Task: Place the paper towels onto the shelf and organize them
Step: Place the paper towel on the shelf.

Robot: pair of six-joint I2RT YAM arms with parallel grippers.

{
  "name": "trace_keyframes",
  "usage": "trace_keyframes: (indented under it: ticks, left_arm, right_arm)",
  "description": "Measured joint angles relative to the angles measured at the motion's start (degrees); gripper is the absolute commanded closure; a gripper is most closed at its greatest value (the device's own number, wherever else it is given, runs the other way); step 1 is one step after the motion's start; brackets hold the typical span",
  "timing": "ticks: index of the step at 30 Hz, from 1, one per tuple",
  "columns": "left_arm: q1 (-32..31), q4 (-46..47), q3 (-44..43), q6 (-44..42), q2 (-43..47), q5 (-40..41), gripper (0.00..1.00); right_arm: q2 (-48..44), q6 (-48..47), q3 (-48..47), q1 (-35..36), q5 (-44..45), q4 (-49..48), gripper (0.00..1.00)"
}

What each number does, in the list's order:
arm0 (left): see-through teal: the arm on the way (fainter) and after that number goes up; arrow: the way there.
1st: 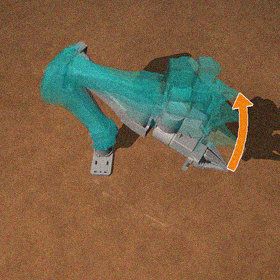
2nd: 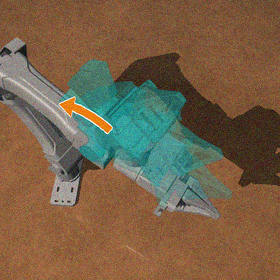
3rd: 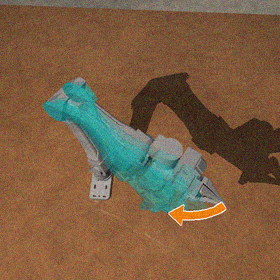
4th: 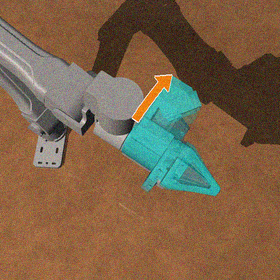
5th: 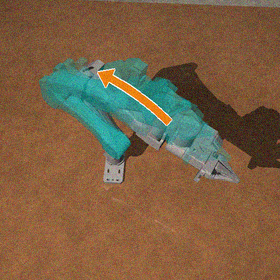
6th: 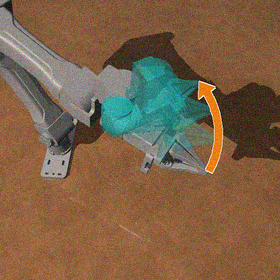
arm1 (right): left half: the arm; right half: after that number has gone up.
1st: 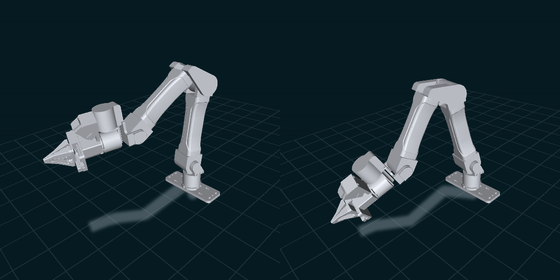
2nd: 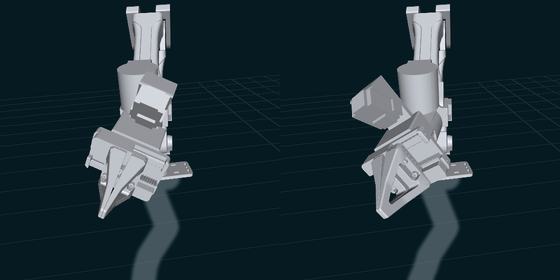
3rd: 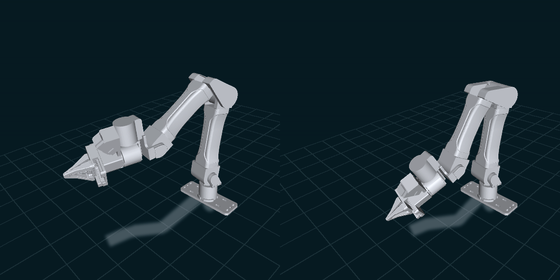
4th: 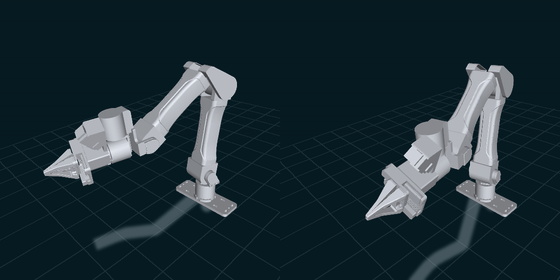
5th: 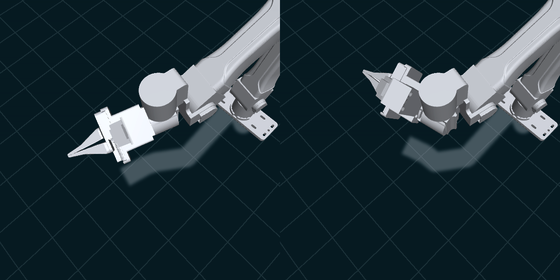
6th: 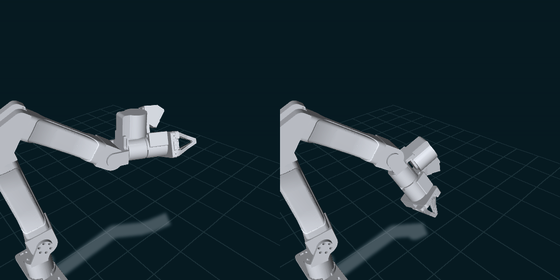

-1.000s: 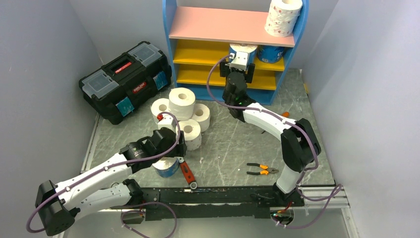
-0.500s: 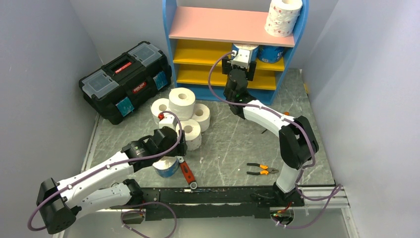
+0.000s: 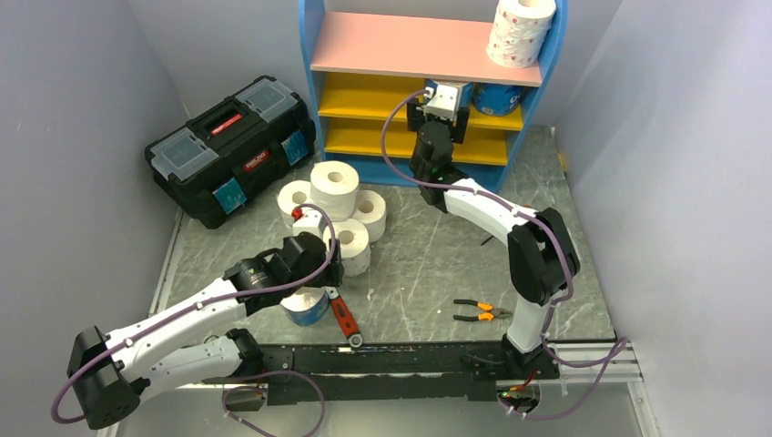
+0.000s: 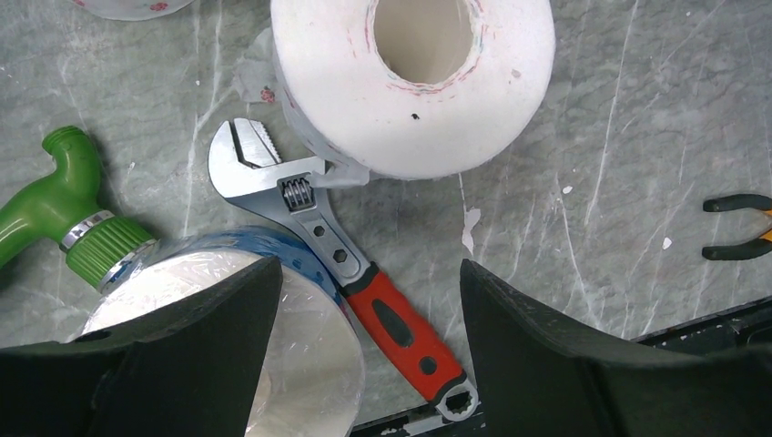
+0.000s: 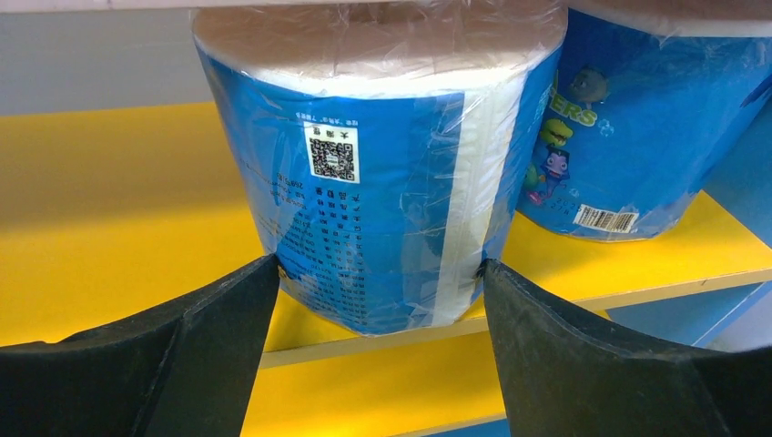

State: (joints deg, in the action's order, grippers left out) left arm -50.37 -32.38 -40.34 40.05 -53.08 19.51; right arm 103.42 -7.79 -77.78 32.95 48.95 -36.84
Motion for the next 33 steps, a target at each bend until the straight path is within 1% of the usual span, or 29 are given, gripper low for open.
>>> trace_keyframes:
  ticks: [11, 33]
  left_arm:
    - [0.0, 0.0, -0.02, -0.26, -0.17, 0.39, 0.22]
    - [0.0, 0.07, -0.61, -0.46, -1.46, 0.59, 0.22]
  right_arm:
    - [0.22, 0.04, -0.07, -1.73, -0.15, -0.09, 0.15]
    - [2.86, 0.04, -3.28, -2.19, -0.66, 0.33, 0.14]
